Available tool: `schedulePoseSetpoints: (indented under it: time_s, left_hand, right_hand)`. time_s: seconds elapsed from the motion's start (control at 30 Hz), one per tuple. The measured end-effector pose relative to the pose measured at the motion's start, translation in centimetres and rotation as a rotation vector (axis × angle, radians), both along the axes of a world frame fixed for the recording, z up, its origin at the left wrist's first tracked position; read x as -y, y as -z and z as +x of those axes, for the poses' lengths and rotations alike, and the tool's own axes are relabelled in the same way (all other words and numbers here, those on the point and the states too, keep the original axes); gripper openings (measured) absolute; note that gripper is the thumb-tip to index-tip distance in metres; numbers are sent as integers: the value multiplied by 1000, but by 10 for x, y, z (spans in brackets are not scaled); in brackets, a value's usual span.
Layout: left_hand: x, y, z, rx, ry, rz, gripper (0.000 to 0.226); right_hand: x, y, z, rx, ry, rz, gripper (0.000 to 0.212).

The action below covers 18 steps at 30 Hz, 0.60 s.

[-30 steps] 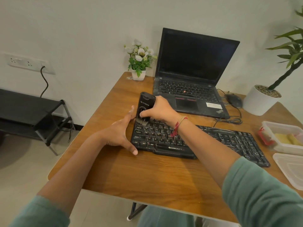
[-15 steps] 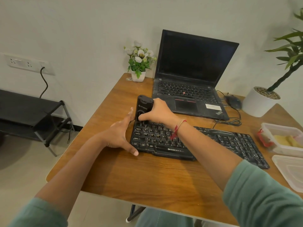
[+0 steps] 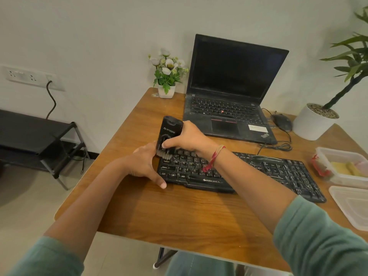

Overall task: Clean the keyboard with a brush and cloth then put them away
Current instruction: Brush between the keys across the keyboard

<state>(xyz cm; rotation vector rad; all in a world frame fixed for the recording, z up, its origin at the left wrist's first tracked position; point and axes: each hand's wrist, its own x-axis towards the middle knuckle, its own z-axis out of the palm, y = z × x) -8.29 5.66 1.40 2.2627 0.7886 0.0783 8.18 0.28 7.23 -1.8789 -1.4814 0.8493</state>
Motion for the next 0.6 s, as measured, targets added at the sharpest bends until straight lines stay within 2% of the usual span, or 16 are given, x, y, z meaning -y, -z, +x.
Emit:
schedulePoseSetpoints:
  time_s: [0.1,0.2,0.33,0.4,0.5,0.6]
  left_hand:
    - [0,1,2,-108,29,62,148]
    - [0,-5,1,-189,42,0,152]
    - [-3,-3,1,-89,52,15,146]
    - [-2,0,0,-69,36,35,145]
    - [2,-1,-1,-148,16,25,148]
    - [1,-2,0,-158,13,38,150]
  right_hand:
    - [-4,-6,19,181,88,51,32]
    - [-6,-7,26,275,133,97,35]
    - [1,2,4,112,39,46,39]
    - [0,0,4,146,17,57,37]
    - [-5,-7,16,264,91,112,28]
    - [-3,-6,10,253,64,98,27]
